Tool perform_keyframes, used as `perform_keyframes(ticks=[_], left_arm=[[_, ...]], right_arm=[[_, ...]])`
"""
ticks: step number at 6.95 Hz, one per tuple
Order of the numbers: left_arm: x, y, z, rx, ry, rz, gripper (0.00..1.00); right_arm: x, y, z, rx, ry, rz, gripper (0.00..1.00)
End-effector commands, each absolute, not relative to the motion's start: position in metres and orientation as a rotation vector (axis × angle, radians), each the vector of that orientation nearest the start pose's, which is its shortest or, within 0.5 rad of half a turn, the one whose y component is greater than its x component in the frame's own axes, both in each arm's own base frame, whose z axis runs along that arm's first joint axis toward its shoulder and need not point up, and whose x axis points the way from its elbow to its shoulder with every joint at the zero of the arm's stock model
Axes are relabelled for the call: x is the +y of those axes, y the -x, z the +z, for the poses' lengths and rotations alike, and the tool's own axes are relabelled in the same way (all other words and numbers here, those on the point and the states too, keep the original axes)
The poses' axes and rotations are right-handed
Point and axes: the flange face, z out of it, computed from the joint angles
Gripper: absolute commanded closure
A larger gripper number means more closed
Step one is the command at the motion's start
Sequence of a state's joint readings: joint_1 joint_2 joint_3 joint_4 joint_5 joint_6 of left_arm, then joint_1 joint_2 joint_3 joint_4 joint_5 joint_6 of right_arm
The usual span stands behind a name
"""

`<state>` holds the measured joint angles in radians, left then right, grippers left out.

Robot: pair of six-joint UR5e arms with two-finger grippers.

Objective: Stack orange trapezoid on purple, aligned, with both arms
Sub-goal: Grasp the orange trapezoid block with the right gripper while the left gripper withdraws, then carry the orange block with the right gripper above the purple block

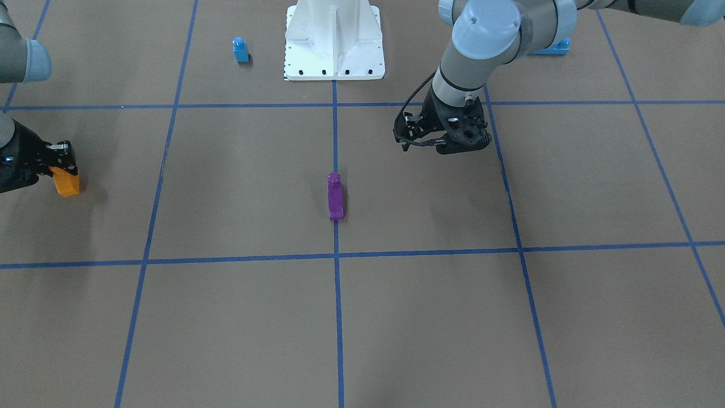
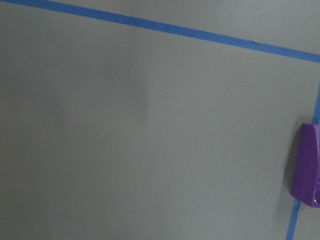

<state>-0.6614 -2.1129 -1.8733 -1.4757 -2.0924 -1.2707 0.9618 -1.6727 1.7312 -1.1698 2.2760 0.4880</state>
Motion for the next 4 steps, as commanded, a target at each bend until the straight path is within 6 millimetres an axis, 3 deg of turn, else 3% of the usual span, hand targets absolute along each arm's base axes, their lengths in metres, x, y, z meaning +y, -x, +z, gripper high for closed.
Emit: perform_keyframes(ticks=[1,2,3,4], left_arm=[[-0.440,-0.426,0.225,0.888,0.097,-0.146,0.00],[-0.432,-0.414,0.235,0.886,0.095,-0.143,0.00],[-0.416,-0.384,0.256,0.877,0.092,-0.148,0.00],[-0.409,-0.370,0.272,0.867,0.057,-0.069,0.00]], right_arm=[[-0.439,0.220,0.528,-0.866,-0.091,-0.251,1.00],[-0.454,0.251,0.486,-0.906,-0.080,-0.180,1.00],[-0.461,0.298,0.444,-0.926,-0.040,-0.169,1.00],[-0.470,0.349,0.389,-0.898,-0.023,-0.142,1.00]])
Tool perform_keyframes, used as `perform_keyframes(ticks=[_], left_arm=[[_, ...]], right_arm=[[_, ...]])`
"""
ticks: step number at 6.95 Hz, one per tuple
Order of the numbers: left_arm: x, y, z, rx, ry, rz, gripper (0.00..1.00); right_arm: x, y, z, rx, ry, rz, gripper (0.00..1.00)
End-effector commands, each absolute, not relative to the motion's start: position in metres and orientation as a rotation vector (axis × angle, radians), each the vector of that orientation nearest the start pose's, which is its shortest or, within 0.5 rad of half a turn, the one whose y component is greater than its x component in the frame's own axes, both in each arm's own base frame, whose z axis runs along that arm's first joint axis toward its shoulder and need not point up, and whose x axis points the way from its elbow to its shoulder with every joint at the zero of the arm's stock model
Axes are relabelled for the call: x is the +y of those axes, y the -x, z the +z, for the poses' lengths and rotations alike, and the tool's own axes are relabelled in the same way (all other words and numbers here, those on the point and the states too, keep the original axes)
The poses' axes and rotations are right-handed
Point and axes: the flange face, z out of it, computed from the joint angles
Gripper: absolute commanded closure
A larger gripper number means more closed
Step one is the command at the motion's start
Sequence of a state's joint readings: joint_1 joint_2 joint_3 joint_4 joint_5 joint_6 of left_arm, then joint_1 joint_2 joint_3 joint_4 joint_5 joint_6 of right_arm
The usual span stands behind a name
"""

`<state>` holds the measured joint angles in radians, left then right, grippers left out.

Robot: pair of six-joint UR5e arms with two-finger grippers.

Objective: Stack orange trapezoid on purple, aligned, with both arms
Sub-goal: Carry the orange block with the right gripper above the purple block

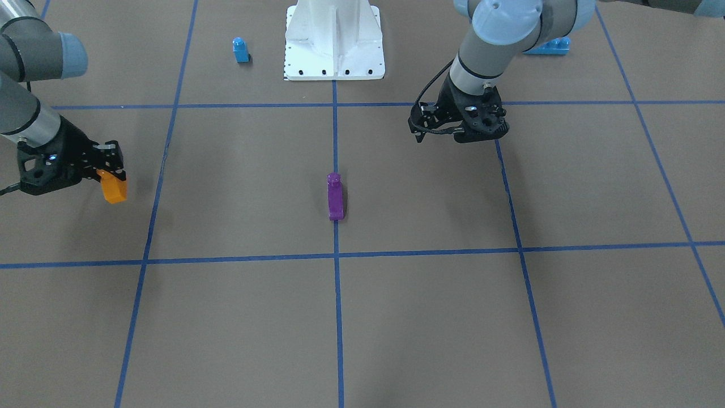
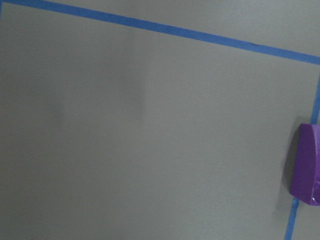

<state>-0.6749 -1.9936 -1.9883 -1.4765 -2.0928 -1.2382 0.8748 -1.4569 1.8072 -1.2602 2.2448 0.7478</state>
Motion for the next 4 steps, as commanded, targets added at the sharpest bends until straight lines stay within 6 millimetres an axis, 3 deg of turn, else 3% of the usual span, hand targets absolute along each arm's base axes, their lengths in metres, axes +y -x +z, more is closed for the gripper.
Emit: perform_keyframes(ticks=[1,3,4], left_arm=[[-0.407,-0.356,0.295,0.840,0.004,0.061,0.00],[-0.408,-0.342,0.304,0.827,0.017,0.008,0.00],[-0.411,-0.314,0.325,0.804,-0.009,0.014,0.00]], right_arm=[[-0.474,0.393,0.323,-0.879,0.010,-0.104,1.00],[-0.463,0.477,0.231,-0.886,0.008,-0.041,1.00],[-0.471,0.504,0.193,-0.905,0.020,-0.016,1.00]])
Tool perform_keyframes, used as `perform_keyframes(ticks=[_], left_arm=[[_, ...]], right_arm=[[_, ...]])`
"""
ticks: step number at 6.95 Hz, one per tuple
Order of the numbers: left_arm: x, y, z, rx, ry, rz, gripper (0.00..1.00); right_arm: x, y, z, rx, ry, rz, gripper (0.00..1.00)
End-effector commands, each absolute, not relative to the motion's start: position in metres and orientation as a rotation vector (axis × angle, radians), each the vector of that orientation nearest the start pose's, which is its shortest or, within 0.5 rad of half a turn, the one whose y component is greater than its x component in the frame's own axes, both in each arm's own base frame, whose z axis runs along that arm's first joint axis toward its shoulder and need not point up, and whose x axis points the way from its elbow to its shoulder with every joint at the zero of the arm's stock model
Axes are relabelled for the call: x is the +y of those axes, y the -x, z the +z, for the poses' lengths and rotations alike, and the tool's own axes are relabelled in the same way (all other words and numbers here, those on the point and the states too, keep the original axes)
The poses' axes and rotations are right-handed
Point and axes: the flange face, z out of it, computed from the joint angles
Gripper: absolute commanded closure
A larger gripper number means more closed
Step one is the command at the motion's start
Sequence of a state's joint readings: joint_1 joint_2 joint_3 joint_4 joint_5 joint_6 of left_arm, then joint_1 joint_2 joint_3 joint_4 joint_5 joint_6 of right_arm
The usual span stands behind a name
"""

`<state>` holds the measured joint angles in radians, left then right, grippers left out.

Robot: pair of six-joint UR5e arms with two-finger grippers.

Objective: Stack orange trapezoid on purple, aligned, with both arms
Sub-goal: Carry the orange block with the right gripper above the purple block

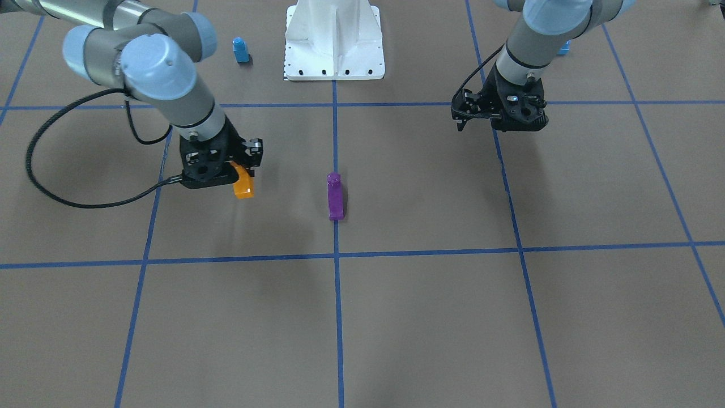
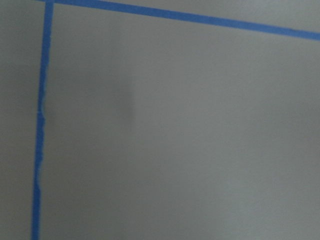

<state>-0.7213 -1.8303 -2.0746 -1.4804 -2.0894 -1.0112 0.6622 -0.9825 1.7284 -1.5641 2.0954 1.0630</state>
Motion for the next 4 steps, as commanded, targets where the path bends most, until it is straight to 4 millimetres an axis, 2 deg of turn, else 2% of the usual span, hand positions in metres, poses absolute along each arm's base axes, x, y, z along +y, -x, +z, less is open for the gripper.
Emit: perform_keyframes(ticks=[1,2,3,4], left_arm=[[-0.410,-0.297,0.336,0.793,-0.010,-0.003,0.00],[-0.413,-0.293,0.340,0.788,-0.010,-0.010,0.00],[-0.417,-0.299,0.342,0.783,-0.009,0.002,0.00],[-0.423,-0.287,0.338,0.802,-0.004,-0.021,0.00]], right_arm=[[-0.467,0.521,0.179,-0.903,0.013,0.000,1.00],[-0.468,0.536,0.165,-0.897,-0.009,-0.001,1.00],[-0.470,0.549,0.158,-0.888,-0.004,0.011,1.00],[-0.464,0.564,0.162,-0.870,0.002,0.021,1.00]])
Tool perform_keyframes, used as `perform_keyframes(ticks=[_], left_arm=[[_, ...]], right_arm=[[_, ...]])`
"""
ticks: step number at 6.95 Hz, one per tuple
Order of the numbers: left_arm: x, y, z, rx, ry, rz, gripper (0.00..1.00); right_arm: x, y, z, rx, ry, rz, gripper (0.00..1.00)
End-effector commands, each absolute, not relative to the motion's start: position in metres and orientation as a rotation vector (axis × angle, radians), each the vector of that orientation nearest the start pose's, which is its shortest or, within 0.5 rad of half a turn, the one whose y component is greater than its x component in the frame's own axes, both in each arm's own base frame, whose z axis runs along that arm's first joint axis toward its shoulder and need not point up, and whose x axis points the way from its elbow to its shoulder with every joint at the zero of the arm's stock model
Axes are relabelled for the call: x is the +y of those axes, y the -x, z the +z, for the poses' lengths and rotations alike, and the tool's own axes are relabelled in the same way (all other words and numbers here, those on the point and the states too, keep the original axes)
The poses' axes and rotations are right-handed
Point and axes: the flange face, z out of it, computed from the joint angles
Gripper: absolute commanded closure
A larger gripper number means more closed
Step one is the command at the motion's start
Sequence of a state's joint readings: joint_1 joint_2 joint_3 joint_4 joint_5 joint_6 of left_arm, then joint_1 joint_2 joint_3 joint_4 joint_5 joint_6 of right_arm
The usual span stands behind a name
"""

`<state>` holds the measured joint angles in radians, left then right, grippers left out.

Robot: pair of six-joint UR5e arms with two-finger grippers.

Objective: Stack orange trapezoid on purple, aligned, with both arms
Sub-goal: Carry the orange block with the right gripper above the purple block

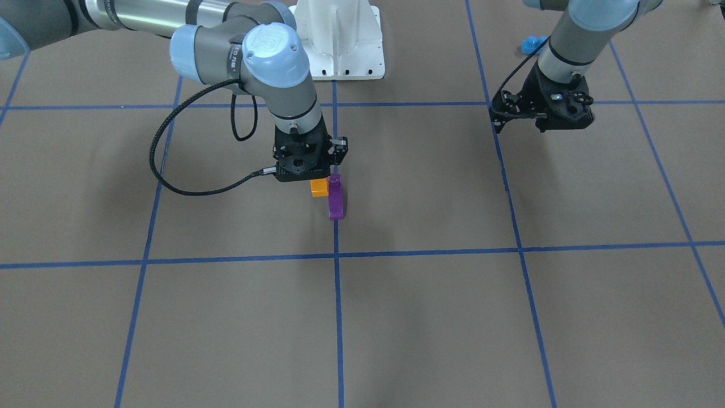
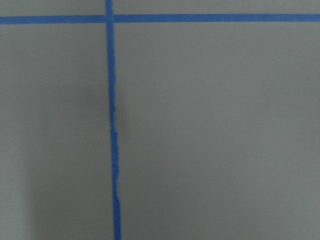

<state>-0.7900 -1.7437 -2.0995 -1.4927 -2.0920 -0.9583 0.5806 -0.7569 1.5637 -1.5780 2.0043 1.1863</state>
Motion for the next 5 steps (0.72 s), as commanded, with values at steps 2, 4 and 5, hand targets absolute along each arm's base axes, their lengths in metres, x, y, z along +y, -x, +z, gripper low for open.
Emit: perform_keyframes(ticks=[2,4,5], left_arm=[[-0.422,-0.291,0.340,0.807,0.016,-0.016,0.00],[-0.423,-0.291,0.338,0.810,0.015,-0.021,0.00],[-0.423,-0.291,0.339,0.808,0.015,-0.020,0.00]], right_arm=[[-0.452,0.575,0.165,-0.859,-0.009,-0.002,1.00],[-0.448,0.578,0.165,-0.857,-0.014,-0.015,1.00],[-0.449,0.581,0.168,-0.850,-0.022,-0.028,1.00]])
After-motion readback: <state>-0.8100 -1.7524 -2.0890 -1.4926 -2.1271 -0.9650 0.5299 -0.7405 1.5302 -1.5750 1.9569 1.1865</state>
